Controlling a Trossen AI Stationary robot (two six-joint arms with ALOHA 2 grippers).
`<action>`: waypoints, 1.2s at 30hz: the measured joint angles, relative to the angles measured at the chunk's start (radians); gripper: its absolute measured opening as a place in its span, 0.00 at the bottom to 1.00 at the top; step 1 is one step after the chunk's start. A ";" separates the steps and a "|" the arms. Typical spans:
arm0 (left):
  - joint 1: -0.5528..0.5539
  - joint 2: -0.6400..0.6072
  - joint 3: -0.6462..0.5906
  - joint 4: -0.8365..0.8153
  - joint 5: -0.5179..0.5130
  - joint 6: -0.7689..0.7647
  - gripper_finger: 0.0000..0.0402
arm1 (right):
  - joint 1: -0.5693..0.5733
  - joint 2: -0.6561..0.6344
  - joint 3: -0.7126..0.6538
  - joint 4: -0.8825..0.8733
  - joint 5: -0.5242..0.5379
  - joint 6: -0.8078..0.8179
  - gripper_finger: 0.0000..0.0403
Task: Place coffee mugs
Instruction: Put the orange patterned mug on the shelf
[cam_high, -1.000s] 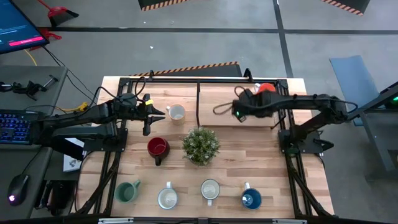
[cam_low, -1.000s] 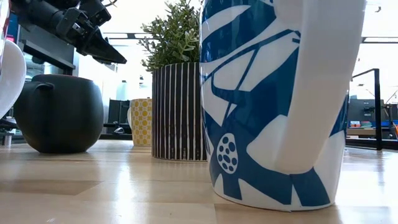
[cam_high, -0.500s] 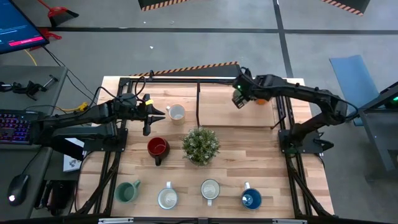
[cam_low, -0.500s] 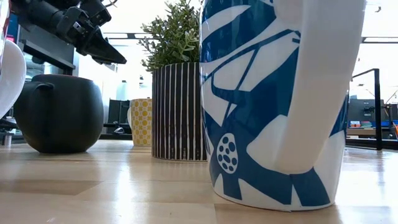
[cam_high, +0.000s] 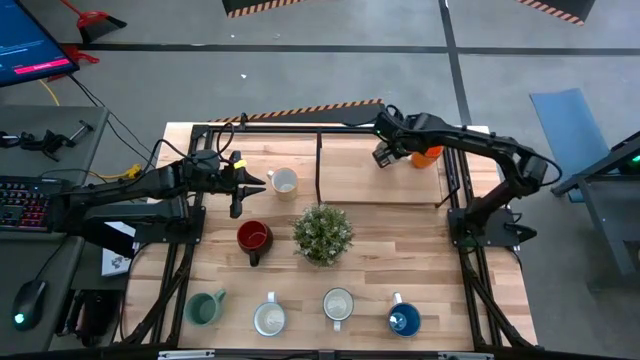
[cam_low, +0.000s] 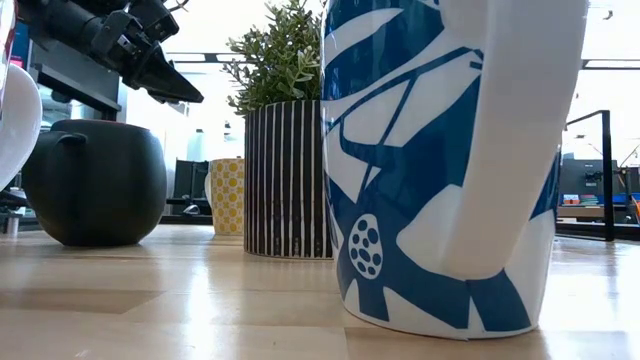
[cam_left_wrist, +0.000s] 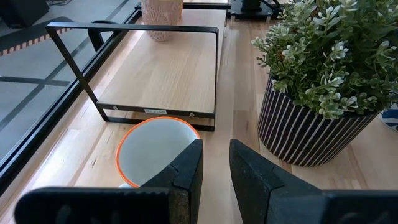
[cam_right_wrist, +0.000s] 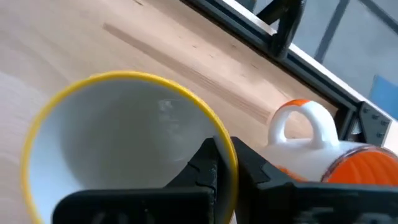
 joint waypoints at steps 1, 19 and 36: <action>0.000 0.000 0.000 0.000 0.000 0.000 0.17 | -0.005 0.006 0.001 0.002 -0.001 0.000 0.00; 0.000 0.000 0.000 0.000 0.000 0.002 0.17 | -0.044 0.017 0.000 0.014 -0.011 0.003 0.06; 0.000 0.000 0.000 -0.004 0.000 0.001 0.17 | -0.044 0.017 0.002 0.010 0.036 -0.026 0.21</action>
